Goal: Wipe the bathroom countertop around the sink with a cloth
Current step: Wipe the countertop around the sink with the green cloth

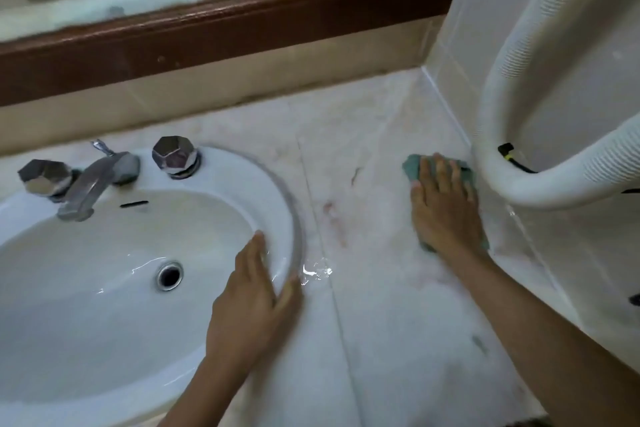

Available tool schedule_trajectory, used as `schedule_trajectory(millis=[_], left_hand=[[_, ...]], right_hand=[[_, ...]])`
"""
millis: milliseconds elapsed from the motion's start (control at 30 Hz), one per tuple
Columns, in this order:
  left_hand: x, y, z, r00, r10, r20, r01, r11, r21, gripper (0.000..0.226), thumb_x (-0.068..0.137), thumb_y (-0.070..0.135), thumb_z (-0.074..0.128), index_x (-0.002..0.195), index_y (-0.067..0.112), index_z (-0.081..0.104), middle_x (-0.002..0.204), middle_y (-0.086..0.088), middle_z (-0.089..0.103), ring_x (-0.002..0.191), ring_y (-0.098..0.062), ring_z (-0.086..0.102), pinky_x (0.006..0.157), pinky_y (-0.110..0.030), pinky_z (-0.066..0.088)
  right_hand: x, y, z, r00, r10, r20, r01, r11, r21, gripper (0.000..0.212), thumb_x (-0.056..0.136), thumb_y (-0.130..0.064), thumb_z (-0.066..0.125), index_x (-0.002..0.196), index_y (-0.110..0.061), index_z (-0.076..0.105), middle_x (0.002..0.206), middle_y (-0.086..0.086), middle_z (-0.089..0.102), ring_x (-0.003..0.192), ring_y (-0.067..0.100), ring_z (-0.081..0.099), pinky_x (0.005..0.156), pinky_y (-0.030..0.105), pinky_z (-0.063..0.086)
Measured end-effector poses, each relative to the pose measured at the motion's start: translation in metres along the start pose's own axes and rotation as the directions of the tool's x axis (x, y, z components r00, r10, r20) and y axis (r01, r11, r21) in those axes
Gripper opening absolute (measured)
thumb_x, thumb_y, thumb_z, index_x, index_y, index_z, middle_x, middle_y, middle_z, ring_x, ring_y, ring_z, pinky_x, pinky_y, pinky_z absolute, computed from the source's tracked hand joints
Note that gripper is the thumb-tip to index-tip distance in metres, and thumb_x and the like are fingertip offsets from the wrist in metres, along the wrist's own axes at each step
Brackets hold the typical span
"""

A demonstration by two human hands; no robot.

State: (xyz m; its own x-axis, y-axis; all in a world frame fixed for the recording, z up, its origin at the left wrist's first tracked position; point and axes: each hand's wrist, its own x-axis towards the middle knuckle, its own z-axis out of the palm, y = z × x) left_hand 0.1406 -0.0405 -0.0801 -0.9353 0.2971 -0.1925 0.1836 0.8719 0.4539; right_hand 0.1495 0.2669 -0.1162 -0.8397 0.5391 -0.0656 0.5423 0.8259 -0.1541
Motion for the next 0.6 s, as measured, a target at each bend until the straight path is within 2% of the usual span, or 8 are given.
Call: schedule_trajectory(millis=[100, 300, 400, 467, 533, 600], left_hand=[[0.0, 0.0, 0.002, 1.0, 0.003, -0.014, -0.003, 1.0, 0.03, 0.082, 0.088, 0.064, 0.041, 0.152, 0.027, 0.004, 0.154, 0.011, 0.02, 0.13, -0.016, 0.045, 0.085, -0.034, 0.043], [0.002, -0.002, 0.001, 1.0, 0.011, -0.009, -0.011, 1.0, 0.015, 0.085, 0.085, 0.066, 0.043, 0.151, 0.031, 0.004, 0.15, 0.016, 0.023, 0.13, -0.012, 0.043, 0.079, -0.031, 0.041], [0.002, 0.0, -0.001, 1.0, 0.007, 0.017, -0.007, 1.0, 0.017, 0.095, 0.072, 0.075, 0.031, 0.151, 0.031, 0.004, 0.147, 0.016, 0.024, 0.129, -0.011, 0.043, 0.079, -0.03, 0.04], [0.001, 0.001, -0.003, 1.0, -0.001, 0.03, 0.0, 1.0, 0.018, 0.099, 0.068, 0.076, 0.03, 0.151, 0.03, 0.003, 0.145, 0.015, 0.025, 0.128, -0.012, 0.044, 0.078, -0.03, 0.04], [0.001, 0.001, -0.004, 0.999, 0.0, 0.036, 0.0, 1.0, 0.019, 0.1, 0.067, 0.076, 0.032, 0.151, 0.03, 0.003, 0.144, 0.014, 0.027, 0.126, -0.013, 0.045, 0.076, -0.029, 0.038], [0.002, 0.001, -0.005, 0.999, 0.001, 0.042, -0.002, 1.0, 0.028, 0.101, 0.066, 0.076, 0.033, 0.151, 0.029, 0.003, 0.142, 0.014, 0.028, 0.124, -0.013, 0.045, 0.074, -0.029, 0.037]], right_hand=[[0.053, -0.032, 0.004, 1.0, 0.014, 0.002, -0.014, 1.0, 0.013, 0.054, 0.101, -0.033, 0.021, 0.152, -0.017, 0.016, 0.16, 0.006, 0.015, 0.146, 0.028, 0.012, 0.117, 0.046, 0.01], [0.074, -0.107, 0.013, 0.981, -0.19, 0.037, 0.188, 0.981, 0.041, 0.058, 0.098, -0.034, 0.02, 0.153, -0.018, 0.013, 0.162, 0.002, 0.01, 0.148, 0.024, 0.005, 0.119, 0.041, 0.002], [0.023, -0.121, 0.018, 0.933, -0.355, 0.051, 0.35, 0.932, 0.089, 0.065, 0.088, -0.036, 0.017, 0.15, -0.018, 0.029, 0.159, 0.005, 0.022, 0.147, 0.025, 0.015, 0.116, 0.042, 0.009], [-0.034, -0.114, 0.017, 0.876, -0.478, 0.065, 0.471, 0.877, 0.1, 0.06, 0.09, -0.034, 0.022, 0.147, -0.019, 0.037, 0.156, 0.005, 0.029, 0.145, 0.025, 0.022, 0.115, 0.042, 0.016], [-0.094, -0.086, 0.013, 0.837, -0.541, 0.086, 0.534, 0.841, 0.091, 0.055, 0.095, -0.033, 0.031, 0.148, -0.023, 0.034, 0.158, 0.001, 0.026, 0.146, 0.021, 0.021, 0.116, 0.041, 0.019], [-0.122, -0.045, 0.007, 0.851, -0.513, 0.115, 0.504, 0.858, 0.1, 0.055, 0.095, -0.036, 0.032, 0.15, -0.031, 0.029, 0.159, -0.005, 0.02, 0.146, 0.017, 0.02, 0.115, 0.04, 0.02]])
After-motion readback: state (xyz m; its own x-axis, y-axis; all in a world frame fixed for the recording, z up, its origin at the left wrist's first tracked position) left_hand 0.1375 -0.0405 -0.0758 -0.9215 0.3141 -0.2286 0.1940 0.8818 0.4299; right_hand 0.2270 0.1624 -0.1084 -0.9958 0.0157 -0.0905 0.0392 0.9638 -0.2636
